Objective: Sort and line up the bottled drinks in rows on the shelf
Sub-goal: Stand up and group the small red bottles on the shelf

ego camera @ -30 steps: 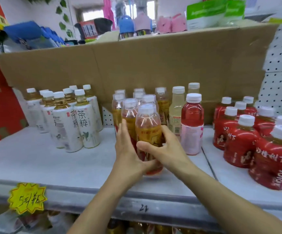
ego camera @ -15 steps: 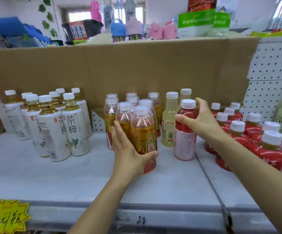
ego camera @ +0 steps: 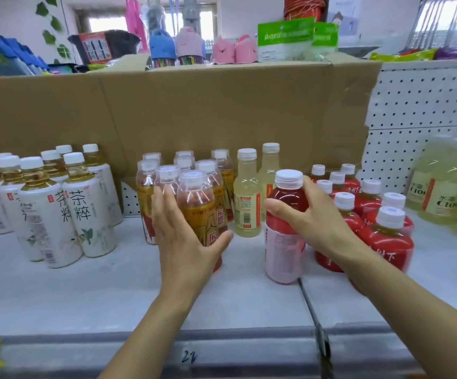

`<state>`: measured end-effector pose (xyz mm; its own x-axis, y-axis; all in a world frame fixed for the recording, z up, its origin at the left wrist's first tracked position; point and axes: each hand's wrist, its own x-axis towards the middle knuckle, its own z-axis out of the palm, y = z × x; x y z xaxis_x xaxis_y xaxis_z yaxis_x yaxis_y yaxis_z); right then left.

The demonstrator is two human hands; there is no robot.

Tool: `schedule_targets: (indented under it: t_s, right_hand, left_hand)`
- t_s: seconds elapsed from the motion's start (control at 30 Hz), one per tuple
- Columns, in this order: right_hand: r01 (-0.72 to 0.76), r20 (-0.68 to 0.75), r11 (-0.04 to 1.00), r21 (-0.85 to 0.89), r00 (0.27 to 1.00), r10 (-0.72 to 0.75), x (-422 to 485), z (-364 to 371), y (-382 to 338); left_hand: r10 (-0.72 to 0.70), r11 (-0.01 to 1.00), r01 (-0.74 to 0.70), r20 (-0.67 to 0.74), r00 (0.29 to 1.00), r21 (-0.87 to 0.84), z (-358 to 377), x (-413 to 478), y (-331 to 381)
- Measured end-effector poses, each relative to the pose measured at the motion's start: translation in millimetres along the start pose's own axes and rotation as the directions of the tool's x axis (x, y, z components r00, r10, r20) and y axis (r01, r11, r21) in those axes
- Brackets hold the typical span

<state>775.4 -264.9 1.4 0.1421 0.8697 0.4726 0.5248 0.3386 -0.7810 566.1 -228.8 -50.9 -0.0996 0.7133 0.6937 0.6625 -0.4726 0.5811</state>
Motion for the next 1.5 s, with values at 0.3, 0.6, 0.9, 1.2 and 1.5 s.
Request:
schedule_targets:
  t_s: [0.3,0.6,0.9,1.2,1.5]
  right_hand:
    - [0.039,0.018,0.997,0.065,0.999,-0.040,-38.4,-41.9,-0.4]
    - [0.032,0.123,0.998,0.056,0.992,-0.038,-38.6,-53.2,4.4]
    - [0.012,0.143,0.994,0.111,0.989,-0.028,-34.8,-47.7,2.1]
    - [0.022,-0.044,0.980,0.200,0.999,-0.013,-61.4,-48.9,-7.1]
    - [0.072,-0.270,0.976,0.205,0.963,-0.015,-99.1,-98.4,-17.0]
  left_hand:
    - [0.217,0.958,-0.167,0.212,0.953,-0.232,43.3,21.9,72.3]
    - [-0.363,0.814,0.505,0.429,0.827,-0.287,102.8,112.9,74.5]
    - [-0.151,0.926,0.263,0.373,0.916,-0.272,80.6,73.9,79.3]
    - [0.050,0.855,0.101,0.274,0.960,-0.509,24.4,5.8,81.4]
    - [0.119,0.749,0.014,0.156,0.981,-0.662,0.2,-27.7,140.2]
